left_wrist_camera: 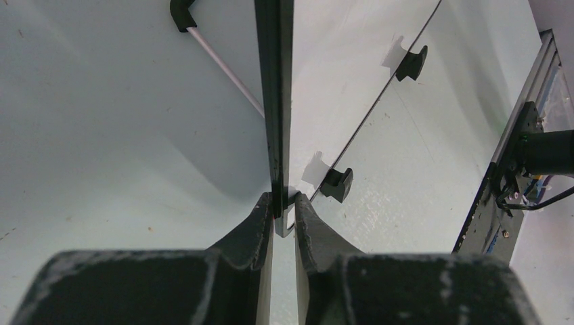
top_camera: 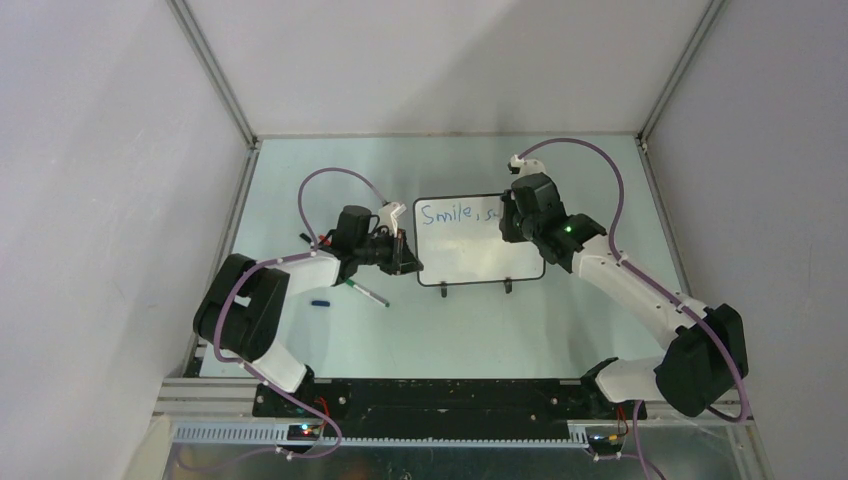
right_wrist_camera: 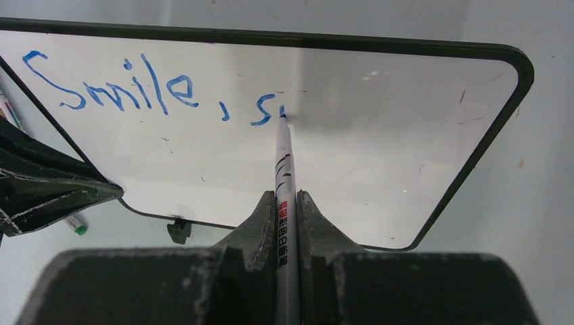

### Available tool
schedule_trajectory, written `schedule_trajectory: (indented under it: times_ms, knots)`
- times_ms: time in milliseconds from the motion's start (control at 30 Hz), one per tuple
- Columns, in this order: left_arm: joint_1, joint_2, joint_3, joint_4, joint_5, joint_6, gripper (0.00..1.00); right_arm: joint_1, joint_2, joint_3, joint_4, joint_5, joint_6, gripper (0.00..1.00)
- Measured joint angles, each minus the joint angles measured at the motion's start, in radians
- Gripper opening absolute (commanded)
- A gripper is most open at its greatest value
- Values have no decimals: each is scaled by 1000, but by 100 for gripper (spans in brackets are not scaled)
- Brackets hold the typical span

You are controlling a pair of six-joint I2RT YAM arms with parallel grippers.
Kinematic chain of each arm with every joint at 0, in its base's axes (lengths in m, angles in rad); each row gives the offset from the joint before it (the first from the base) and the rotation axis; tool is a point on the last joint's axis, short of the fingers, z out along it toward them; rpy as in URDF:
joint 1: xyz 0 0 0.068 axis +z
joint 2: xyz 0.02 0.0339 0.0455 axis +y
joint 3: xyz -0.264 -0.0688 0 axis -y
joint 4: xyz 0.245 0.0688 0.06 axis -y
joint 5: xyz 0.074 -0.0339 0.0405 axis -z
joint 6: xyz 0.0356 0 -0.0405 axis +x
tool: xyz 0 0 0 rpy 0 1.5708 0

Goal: Write a sentence on the whiteboard

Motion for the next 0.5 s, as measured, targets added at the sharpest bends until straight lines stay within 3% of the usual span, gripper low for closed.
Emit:
schedule_trajectory:
  times_ms: [500]
  knots:
    - [0,0,2,-7,-1,3,16,14,6,3,-17,7,1,0]
